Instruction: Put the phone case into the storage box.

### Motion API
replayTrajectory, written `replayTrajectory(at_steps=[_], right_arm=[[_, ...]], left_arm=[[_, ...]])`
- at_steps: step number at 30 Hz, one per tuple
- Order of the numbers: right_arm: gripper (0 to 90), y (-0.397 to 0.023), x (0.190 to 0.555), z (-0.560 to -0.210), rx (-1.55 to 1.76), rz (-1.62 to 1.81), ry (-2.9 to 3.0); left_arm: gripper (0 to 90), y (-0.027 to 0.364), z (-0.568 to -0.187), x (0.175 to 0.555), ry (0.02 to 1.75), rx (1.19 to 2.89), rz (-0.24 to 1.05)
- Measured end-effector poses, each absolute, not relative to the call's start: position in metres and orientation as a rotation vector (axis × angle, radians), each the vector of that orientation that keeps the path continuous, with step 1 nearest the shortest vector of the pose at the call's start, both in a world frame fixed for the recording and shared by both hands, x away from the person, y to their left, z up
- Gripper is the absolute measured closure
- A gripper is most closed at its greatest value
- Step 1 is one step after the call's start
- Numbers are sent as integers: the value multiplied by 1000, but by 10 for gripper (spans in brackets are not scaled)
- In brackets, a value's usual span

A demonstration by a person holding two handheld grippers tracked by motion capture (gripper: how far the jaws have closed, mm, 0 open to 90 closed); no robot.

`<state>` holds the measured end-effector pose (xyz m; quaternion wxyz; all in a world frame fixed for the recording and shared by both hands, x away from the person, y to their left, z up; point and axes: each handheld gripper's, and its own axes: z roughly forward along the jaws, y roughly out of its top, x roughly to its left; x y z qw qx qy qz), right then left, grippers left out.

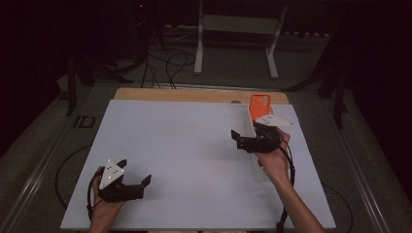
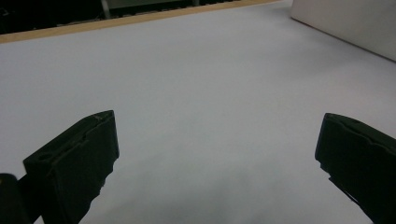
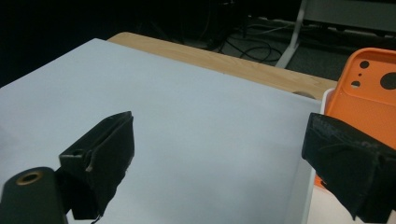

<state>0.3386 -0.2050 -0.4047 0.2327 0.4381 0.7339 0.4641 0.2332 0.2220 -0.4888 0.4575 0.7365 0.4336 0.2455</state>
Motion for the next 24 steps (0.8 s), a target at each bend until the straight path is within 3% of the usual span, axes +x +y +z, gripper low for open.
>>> replayTrajectory(at_steps=[24], right_arm=[[94,-219,284,-433,1055,1415,1977]], left_arm=[[4,227,-485,232,1055,1775,604]])
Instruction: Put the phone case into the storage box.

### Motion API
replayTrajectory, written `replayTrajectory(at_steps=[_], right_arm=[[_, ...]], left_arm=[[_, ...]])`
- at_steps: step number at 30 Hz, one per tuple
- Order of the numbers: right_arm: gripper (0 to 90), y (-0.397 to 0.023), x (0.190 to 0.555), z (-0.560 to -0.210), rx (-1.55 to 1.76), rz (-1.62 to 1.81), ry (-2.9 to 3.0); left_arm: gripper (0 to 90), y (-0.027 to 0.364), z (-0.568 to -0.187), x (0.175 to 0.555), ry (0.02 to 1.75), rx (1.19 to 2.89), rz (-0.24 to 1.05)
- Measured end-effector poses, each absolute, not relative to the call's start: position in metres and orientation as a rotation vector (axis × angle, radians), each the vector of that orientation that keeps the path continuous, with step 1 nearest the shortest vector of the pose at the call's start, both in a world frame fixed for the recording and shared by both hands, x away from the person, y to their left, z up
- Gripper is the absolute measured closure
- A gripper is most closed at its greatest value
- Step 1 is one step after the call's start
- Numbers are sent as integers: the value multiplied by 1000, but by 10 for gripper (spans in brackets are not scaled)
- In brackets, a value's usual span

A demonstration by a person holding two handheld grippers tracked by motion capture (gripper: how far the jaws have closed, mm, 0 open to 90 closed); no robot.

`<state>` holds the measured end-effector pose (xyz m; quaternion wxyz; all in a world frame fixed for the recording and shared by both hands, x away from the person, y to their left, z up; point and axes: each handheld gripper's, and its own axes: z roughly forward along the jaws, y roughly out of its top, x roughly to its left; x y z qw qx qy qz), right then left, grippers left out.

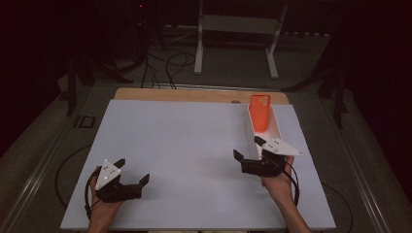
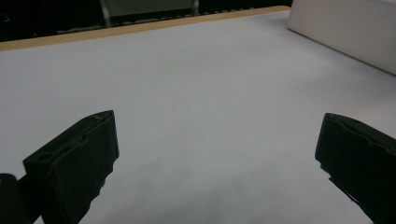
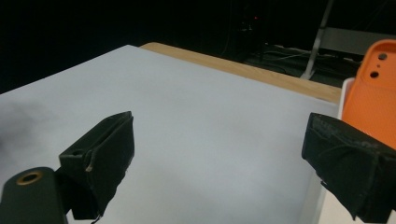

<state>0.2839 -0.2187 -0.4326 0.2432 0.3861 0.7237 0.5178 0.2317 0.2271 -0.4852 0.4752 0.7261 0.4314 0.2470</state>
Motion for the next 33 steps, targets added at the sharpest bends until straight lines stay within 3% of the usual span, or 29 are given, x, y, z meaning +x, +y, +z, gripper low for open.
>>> replayTrajectory(at_steps=[16,33], right_arm=[[94,-235,242,-466,985,1498,1912],[94,-243,227,-480,999,1536,1888]], left_arm=[[3,228,-483,230,1020,1760,611],[2,228,-484,227,988,1760,612]])
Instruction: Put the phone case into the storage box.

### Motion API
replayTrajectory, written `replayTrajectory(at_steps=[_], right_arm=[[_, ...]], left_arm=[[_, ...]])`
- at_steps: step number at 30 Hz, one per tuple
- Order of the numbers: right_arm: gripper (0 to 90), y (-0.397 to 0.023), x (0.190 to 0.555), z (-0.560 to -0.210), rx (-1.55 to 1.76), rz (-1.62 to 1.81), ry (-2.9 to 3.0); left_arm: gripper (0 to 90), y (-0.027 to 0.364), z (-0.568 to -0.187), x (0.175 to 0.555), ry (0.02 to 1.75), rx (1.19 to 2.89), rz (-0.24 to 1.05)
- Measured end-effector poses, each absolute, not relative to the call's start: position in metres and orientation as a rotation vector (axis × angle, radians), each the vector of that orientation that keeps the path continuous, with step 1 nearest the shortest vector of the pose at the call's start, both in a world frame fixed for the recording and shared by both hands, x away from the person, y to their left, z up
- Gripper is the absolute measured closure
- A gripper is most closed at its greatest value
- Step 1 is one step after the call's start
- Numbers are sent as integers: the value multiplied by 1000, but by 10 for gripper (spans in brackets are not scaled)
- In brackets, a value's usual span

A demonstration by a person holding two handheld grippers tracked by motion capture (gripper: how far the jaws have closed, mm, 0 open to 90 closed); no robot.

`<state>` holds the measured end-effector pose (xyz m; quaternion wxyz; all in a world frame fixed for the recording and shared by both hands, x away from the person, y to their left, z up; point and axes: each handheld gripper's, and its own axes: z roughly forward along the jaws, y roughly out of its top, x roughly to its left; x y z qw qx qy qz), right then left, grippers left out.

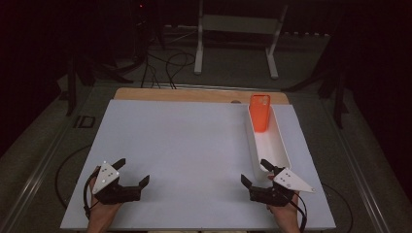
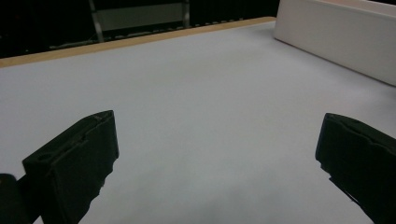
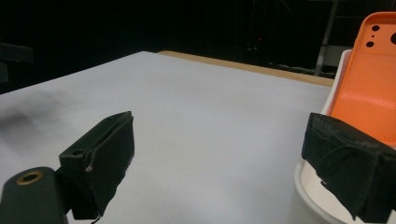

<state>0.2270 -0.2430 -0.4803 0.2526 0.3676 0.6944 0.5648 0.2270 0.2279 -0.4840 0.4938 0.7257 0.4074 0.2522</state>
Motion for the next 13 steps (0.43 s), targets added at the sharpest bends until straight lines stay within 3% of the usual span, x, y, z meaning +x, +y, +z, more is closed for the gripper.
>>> replayTrajectory(at_steps=[13], right_arm=[[94,-241,227,-484,981,1521,1917]], left_arm=[[2,226,-486,228,974,1785,614]])
